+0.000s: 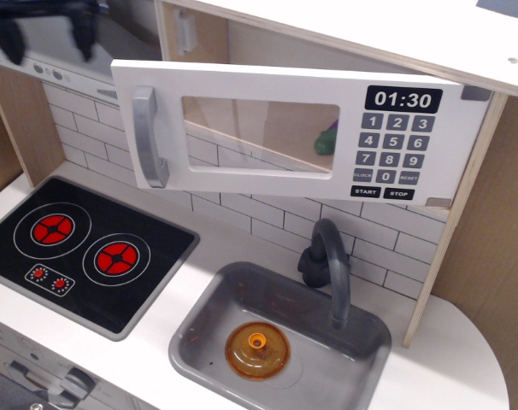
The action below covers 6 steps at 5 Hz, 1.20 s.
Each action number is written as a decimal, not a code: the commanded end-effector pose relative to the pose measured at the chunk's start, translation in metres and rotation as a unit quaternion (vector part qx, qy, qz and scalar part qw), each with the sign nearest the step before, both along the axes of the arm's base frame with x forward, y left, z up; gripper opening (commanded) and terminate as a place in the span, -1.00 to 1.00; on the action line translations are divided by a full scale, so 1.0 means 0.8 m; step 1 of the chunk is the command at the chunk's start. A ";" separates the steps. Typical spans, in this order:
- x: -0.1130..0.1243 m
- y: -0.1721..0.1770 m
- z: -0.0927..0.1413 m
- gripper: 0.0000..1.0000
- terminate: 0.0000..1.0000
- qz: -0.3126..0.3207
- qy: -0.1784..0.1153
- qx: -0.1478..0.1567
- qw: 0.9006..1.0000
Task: Open microwave
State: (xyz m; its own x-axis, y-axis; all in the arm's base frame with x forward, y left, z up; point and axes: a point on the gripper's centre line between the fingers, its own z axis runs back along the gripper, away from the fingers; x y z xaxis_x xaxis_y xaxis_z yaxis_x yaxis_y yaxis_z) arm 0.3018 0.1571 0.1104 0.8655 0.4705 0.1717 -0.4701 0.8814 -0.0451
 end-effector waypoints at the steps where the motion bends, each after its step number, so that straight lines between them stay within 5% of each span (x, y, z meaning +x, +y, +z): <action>1: 0.007 -0.061 -0.008 1.00 -1.00 -0.084 -0.012 0.059 0.995; 3: -0.061 -0.102 -0.033 1.00 -1.00 -0.208 0.013 0.084 0.974; 5: -0.140 -0.157 -0.056 1.00 -1.00 -0.291 0.055 0.052 0.954; 6: -0.143 -0.197 -0.070 1.00 -1.00 -0.302 0.058 0.034 0.951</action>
